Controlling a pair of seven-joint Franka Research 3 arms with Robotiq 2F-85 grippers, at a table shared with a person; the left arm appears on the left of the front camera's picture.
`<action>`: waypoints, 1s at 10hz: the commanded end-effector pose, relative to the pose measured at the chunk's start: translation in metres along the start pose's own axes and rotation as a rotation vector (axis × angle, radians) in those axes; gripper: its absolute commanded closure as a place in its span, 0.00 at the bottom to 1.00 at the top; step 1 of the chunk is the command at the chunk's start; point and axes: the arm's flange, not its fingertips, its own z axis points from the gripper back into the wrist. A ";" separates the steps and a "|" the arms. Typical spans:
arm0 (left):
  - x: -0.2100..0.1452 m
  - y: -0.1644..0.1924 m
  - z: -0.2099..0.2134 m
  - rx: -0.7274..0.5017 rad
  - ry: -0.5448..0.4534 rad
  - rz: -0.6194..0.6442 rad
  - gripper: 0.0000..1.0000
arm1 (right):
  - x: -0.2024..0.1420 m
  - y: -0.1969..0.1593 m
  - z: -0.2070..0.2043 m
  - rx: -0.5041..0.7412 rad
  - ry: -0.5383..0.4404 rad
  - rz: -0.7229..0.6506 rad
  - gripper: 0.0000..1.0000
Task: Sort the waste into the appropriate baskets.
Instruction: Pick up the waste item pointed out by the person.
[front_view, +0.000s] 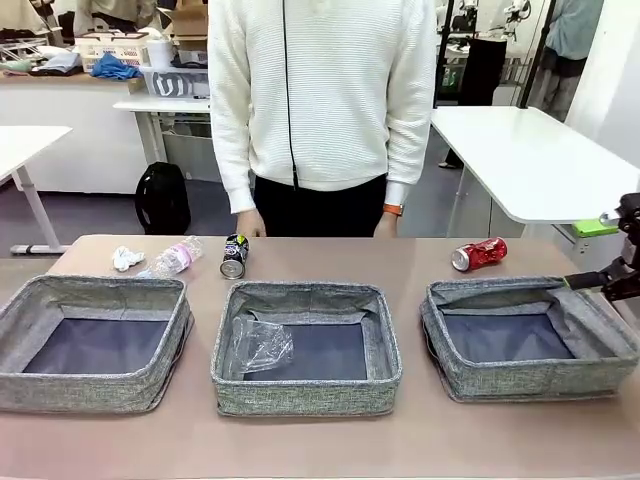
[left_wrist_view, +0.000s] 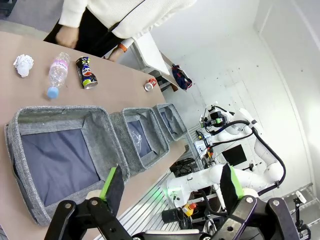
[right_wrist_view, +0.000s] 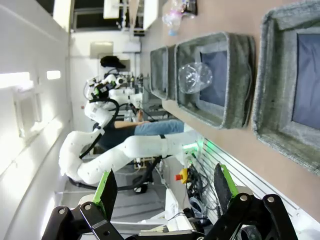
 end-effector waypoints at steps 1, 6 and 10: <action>0.001 -0.003 0.000 -0.016 -0.010 -0.016 0.00 | -0.001 0.006 0.002 0.017 -0.005 -0.017 0.00; 0.001 -0.003 0.000 -0.016 -0.010 -0.016 0.00 | -0.001 0.006 0.002 0.017 -0.005 -0.017 0.00; 0.001 -0.003 0.000 -0.016 -0.010 -0.016 0.00 | -0.001 0.006 0.002 0.017 -0.005 -0.017 0.00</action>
